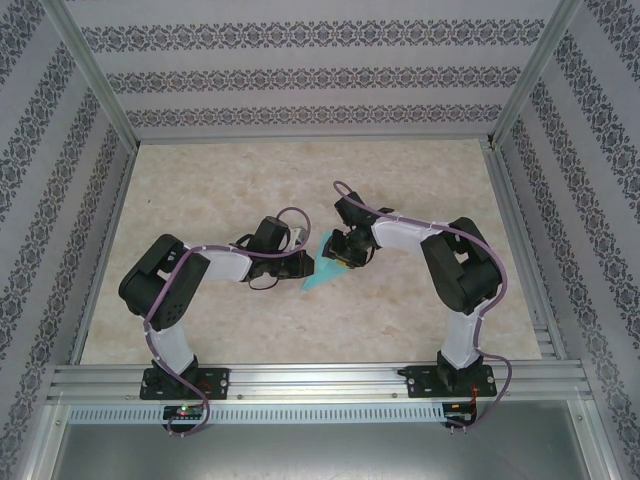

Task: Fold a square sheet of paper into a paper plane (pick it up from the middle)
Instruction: Fourth fold the wing at the center of the table.

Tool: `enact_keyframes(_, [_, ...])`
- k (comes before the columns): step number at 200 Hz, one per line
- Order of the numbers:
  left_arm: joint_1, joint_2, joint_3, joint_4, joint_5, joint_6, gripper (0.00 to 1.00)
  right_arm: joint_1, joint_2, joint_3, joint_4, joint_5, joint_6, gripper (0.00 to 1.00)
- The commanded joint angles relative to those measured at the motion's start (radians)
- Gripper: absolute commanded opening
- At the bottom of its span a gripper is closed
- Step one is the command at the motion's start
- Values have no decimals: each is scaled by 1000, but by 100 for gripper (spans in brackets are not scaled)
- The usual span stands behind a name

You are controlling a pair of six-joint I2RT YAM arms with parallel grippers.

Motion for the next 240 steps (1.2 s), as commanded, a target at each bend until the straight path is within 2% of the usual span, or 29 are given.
enact_keyframes(1, [-7, 23, 26, -33, -9, 33, 10, 2, 92, -35, -87, 116, -10, 38])
enact_keyframes(67, [-7, 30, 32, -39, -5, 39, 10, 9, 124, -1, -108, 114, -28, 38])
enact_keyframes(127, [-7, -1, 35, -39, -1, 41, 11, 20, 152, 28, -132, 123, -44, 44])
enact_keyframes(168, [-7, -13, 38, -2, 27, 28, 14, 21, 164, 34, -138, 128, -44, 44])
enact_keyframes(240, [-7, 44, 75, 6, 34, 23, 14, 26, 173, 40, -135, 123, -44, 44])
